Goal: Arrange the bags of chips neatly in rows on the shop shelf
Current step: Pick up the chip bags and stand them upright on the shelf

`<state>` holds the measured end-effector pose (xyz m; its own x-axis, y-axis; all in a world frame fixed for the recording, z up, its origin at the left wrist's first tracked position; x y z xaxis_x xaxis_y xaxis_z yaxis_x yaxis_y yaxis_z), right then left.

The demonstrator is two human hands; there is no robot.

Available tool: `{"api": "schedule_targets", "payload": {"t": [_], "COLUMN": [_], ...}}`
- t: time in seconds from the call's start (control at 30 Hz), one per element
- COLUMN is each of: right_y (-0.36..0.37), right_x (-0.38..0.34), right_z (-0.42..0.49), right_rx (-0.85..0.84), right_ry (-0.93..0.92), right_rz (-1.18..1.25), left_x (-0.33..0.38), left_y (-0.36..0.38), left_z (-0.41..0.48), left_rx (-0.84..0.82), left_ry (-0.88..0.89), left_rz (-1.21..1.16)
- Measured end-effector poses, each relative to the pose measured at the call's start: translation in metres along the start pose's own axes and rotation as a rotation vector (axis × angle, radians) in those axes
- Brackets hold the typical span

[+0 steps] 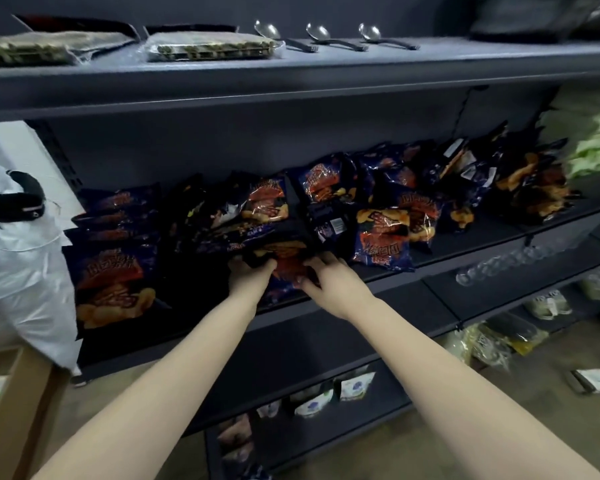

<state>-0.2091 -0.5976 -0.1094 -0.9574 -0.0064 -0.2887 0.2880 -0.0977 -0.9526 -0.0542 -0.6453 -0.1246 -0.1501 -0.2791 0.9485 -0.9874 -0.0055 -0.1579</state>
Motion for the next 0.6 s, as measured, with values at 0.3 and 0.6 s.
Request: {"api": "schedule_targets", "payload": {"t": [0.3,0.6], "right_y": [-0.011,-0.066], "right_x": [0.012,-0.036], "right_z": [-0.006,-0.014], "right_rx": [0.003,0.213], "right_ry": [0.086,-0.261], "right_rz": [0.174,0.036], "left_x": [0.018,0.087], "left_y": [0.033,-0.054], "left_z": [-0.035,-0.06], "left_rx": [-0.365,-0.348], "left_ry": [0.011,0.264], "left_rz": [0.171,0.858]}}
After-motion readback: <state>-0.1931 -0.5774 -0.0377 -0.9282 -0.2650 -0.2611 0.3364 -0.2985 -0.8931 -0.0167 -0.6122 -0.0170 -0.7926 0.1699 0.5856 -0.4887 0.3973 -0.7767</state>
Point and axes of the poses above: each hand's wrist, its own z-axis towards the middle knuckle, its own y-axis out of the palm, x = y × z, the point moved 7 cm from there along z, towards the middle knuckle, and after that the axes turned 4 degrees about -z, right-handed, at the moved point
